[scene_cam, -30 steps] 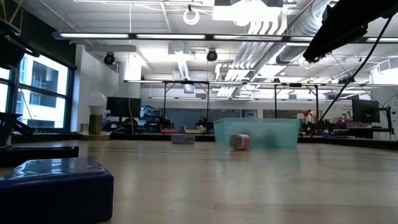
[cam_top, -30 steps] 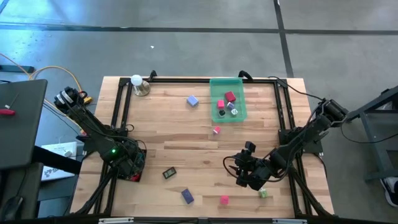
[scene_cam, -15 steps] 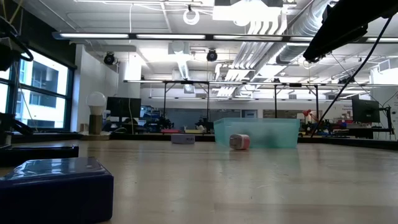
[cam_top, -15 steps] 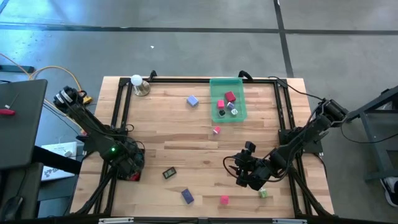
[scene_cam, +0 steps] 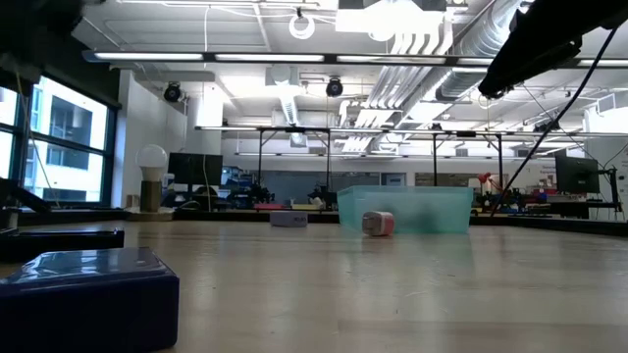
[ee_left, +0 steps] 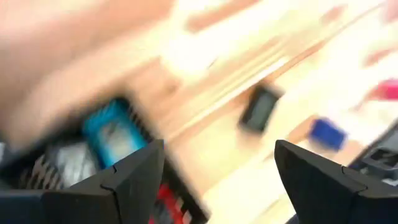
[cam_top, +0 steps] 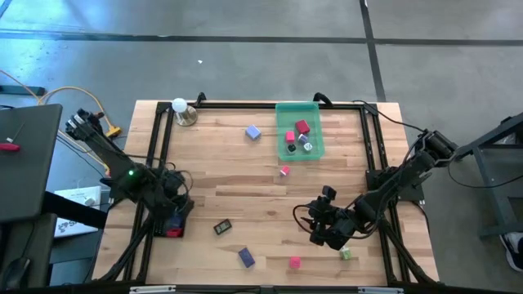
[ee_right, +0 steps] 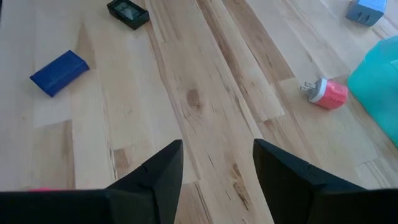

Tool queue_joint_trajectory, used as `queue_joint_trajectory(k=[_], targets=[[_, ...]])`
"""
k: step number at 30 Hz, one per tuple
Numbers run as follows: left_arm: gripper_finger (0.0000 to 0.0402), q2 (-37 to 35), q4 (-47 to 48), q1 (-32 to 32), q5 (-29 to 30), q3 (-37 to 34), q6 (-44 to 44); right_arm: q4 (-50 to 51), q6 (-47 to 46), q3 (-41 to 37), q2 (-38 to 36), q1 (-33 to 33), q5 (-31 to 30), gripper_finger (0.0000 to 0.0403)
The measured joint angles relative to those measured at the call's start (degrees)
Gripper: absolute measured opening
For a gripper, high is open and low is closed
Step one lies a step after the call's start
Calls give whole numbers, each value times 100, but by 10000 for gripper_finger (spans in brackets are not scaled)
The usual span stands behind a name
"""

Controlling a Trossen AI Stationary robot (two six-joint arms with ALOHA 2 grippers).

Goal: Pick & Place Office items
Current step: Put the purple charger adapter into the green bin

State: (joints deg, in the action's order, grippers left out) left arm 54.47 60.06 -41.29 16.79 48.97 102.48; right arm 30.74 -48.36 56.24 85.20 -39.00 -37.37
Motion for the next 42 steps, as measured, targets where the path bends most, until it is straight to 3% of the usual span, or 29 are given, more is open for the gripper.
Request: queue_joint_trajectory(k=[4,7,11,17,20,24,31,36,42], targets=[[296,-4,-117,517,680,364,-1627,-1,-130,3,210,-29,3,183],[296,-2,-653,1160,627,409,-3312,-14,-152,2,410,-31,22,183],[296,18,-1582,2207,-213,409,-5320,-141,-152,1,521,-24,164,183],[296,185,-2280,4216,-1686,425,-7117,-491,-47,1,522,-26,323,183],[296,508,-2360,5146,-2337,425,-7974,-614,104,1,522,-39,327,183],[296,1198,-2640,6045,-2705,422,-9445,-640,191,0,522,-39,289,183],[296,2397,-3500,6523,-3506,422,-11939,-646,524,-1,522,-32,256,183],[296,2918,-3774,6662,-2722,454,-13127,-631,663,-3,522,-26,97,183],[296,3429,-3880,7049,-2576,1068,-13192,-612,663,-6,522,-26,84,183]])
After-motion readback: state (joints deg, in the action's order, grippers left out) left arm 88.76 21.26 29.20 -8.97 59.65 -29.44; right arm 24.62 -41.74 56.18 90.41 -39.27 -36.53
